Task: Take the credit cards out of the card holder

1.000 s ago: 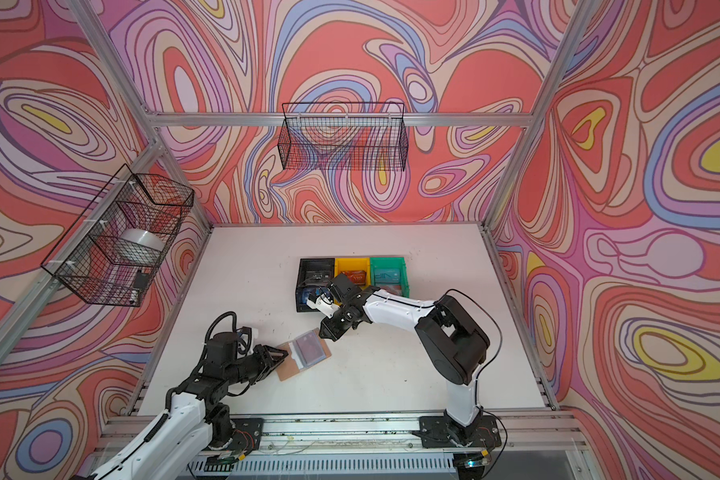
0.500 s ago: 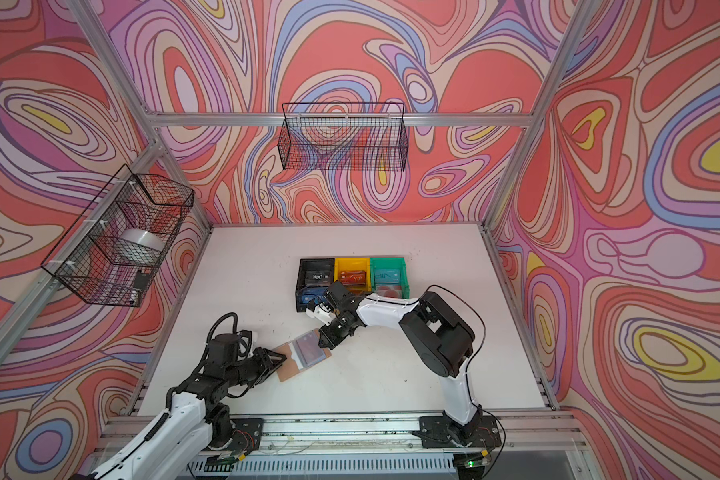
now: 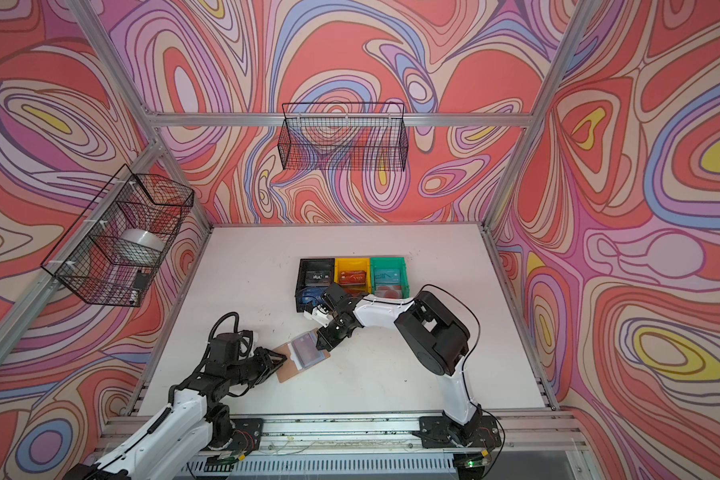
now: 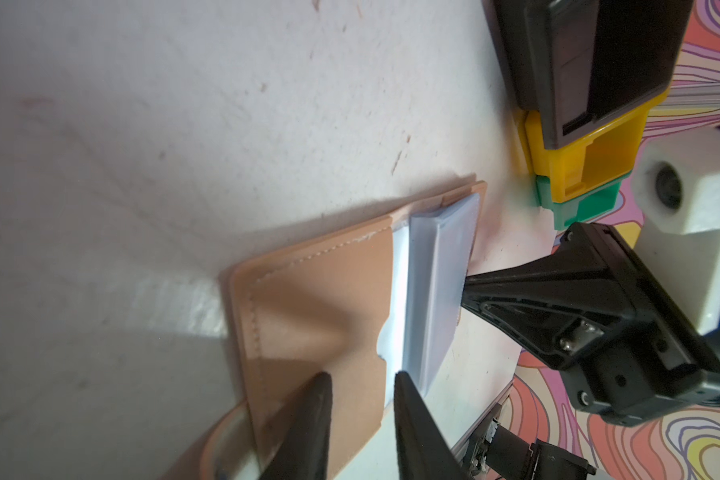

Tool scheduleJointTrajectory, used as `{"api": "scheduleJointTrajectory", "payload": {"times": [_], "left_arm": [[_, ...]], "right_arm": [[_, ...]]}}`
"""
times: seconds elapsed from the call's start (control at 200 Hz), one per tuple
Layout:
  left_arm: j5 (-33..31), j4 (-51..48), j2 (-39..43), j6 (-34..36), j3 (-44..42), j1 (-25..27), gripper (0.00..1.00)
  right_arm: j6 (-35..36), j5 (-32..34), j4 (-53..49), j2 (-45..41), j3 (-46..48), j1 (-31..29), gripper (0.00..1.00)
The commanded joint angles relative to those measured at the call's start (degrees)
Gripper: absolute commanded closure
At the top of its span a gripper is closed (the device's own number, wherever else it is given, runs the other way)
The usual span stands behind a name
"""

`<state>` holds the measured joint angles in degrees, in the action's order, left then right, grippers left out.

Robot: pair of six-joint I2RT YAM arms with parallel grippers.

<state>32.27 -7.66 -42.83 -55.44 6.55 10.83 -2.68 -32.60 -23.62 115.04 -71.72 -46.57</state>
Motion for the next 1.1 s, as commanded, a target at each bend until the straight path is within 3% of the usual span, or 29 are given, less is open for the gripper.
{"api": "scheduleJointTrajectory", "payload": {"times": [0.0,0.851,1.097], "left_arm": [[-1.08,-0.51,0.45,0.99,-0.79,-0.11,0.7],[-1.09,-2.23,1.36,1.53,-0.56,-0.12,0.7],[-1.68,-12.32,11.0,0.05,4.24,-0.18,0.73]], "right_arm": [[-0.14,-0.14,-0.2,1.7,-0.65,-1.03,0.93],[0.47,-2.35,-3.55,1.41,-6.37,-3.77,0.93],[-3.19,-6.68,-0.41,3.48,-8.77,-4.89,0.92]]}}
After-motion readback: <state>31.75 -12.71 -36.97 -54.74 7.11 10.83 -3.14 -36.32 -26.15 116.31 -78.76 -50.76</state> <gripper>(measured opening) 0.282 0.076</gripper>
